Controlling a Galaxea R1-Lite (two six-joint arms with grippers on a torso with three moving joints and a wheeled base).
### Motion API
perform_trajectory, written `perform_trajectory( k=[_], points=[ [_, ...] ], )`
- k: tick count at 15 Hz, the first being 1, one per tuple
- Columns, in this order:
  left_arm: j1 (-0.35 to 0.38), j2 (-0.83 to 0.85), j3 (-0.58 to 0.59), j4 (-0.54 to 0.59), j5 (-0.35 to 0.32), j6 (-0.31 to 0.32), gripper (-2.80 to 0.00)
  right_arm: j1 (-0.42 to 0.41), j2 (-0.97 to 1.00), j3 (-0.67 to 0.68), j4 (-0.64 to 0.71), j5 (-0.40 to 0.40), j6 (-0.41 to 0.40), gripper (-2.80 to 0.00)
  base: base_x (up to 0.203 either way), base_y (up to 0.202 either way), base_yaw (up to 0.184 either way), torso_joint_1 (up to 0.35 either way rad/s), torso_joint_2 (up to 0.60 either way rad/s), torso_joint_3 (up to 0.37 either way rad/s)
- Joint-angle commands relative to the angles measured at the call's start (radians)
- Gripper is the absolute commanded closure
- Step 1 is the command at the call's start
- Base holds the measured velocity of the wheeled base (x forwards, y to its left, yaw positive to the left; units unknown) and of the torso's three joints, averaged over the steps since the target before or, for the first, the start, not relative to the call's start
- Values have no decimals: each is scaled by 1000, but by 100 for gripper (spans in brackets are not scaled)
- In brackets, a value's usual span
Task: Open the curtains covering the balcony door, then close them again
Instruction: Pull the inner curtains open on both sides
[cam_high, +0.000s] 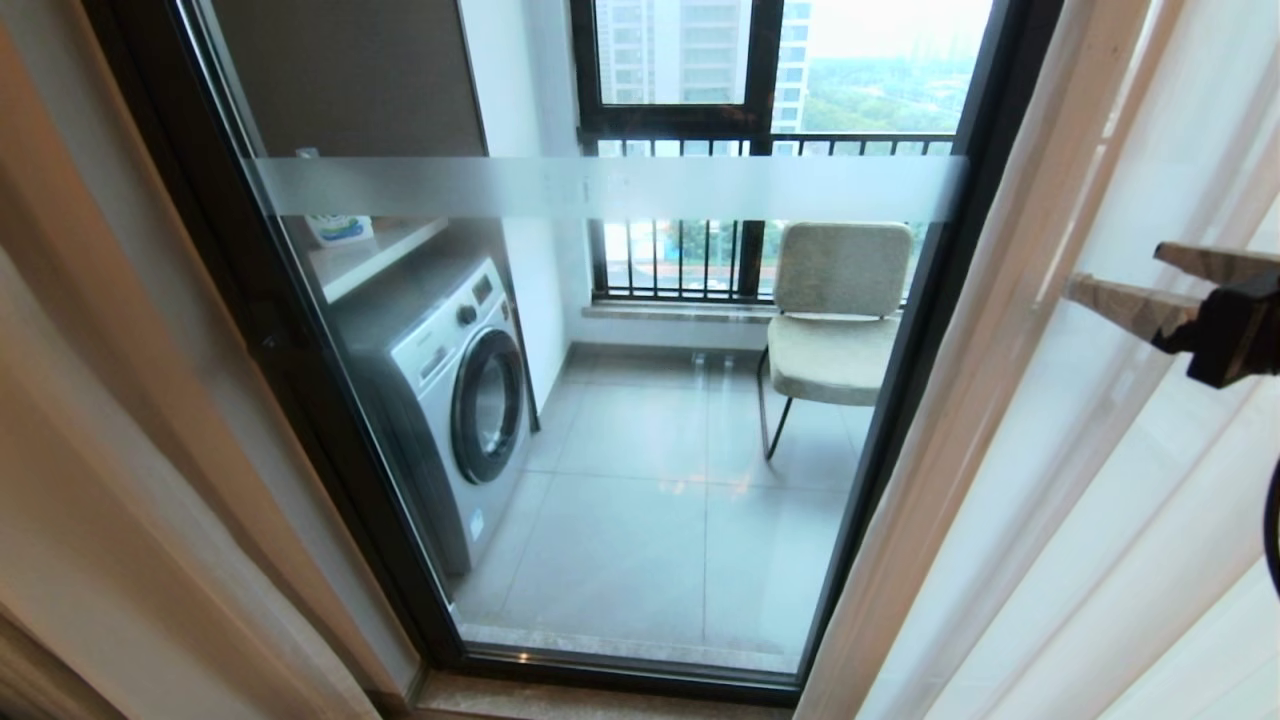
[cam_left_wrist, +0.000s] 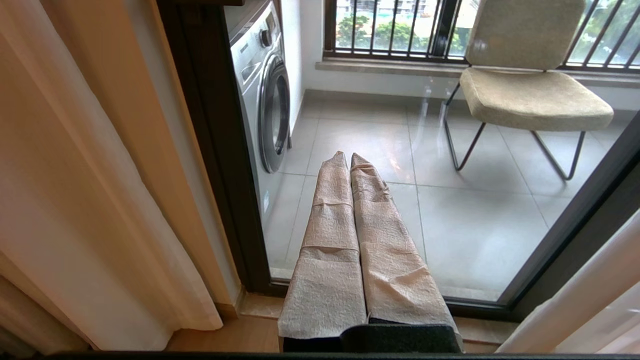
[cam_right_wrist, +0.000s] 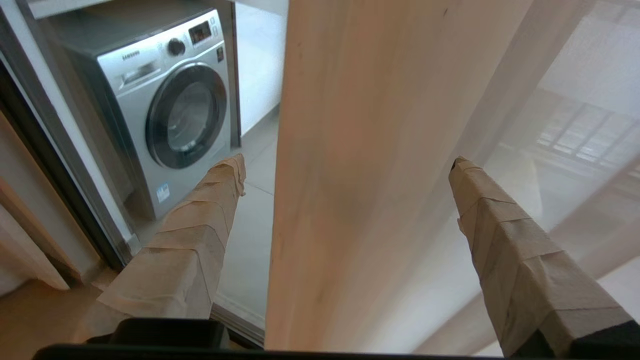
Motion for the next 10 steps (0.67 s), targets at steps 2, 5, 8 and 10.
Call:
perform_trajectory(
  k=[2,5,8,10],
  points=[
    [0,-1,0,0,1,-1,0,4,101,-35,-43,2,74,-280,0,0,0,0,0,0],
    [0,-1,0,0,1,-1,0,5,173,-69,-107,2,134,-280,0,0,0,0,0,0],
    [0,-1,0,0,1,-1,0,5,242,-106,-177,2,178,-280,0,0,0,0,0,0],
    [0,-1,0,0,1,-1,0,4,278,-134,-202,1,192,-280,0,0,0,0,0,0]
  ],
)
